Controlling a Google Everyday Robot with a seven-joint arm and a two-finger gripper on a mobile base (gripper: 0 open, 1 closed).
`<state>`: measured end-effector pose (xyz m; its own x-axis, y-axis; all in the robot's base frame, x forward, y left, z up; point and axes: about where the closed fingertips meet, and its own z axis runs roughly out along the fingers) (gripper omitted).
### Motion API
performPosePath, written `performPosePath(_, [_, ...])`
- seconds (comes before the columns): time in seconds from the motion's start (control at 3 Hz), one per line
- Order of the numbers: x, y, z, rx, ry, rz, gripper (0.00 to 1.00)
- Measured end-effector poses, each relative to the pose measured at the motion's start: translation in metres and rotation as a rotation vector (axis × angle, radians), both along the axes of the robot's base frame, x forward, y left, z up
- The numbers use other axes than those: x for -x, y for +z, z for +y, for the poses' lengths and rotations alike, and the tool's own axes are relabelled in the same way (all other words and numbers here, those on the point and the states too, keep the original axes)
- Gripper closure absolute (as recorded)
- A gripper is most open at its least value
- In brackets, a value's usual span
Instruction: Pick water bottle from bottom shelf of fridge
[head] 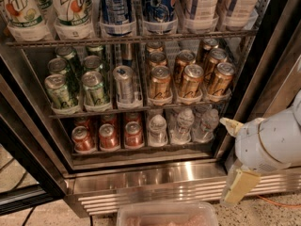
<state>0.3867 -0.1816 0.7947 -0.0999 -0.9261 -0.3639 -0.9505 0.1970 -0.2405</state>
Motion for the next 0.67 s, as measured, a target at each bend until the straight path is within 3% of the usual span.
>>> performPosePath(0.33, [0.006, -0.017, 0.006, -0.056, -0.006, 0.014, 0.00])
performPosePath(0.67, [0.012, -0.059, 0.012, -0.124, -0.031, 0.004, 0.00])
